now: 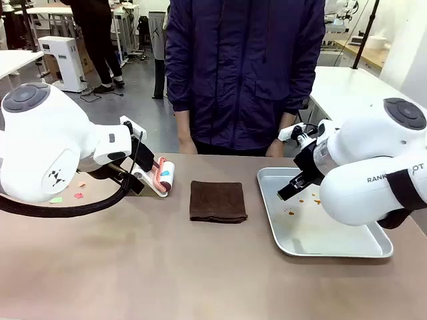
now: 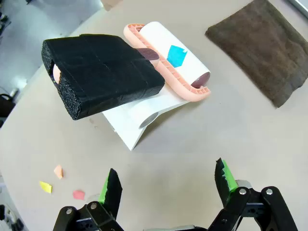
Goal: Clean the surface of the table.
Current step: Hold the Lint Roller with your left hand and the towel with your right hand.
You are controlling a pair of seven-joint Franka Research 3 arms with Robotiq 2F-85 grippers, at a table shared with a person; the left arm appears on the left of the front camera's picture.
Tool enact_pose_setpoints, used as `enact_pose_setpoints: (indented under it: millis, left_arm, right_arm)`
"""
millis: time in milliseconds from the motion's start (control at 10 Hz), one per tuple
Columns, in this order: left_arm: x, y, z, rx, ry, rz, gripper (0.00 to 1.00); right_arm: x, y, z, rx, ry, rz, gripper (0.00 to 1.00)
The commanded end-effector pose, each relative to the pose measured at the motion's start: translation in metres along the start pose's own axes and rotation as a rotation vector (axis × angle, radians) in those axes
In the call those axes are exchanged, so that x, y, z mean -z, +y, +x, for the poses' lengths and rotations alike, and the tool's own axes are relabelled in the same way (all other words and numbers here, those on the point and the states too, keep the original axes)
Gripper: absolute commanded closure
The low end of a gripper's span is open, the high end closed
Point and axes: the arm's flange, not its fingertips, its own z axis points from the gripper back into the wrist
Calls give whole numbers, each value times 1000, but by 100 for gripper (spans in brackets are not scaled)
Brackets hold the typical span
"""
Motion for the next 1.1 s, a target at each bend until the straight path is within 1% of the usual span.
enact_pose_setpoints:
  millis: [0,1000]
  left_arm:
    - [0,0,0,0,0,0,0]
    - [0,0,0,0,0,0,0]
  right_arm:
    - [0,0,0,0,0,0,0]
    - [0,0,0,0,0,0,0]
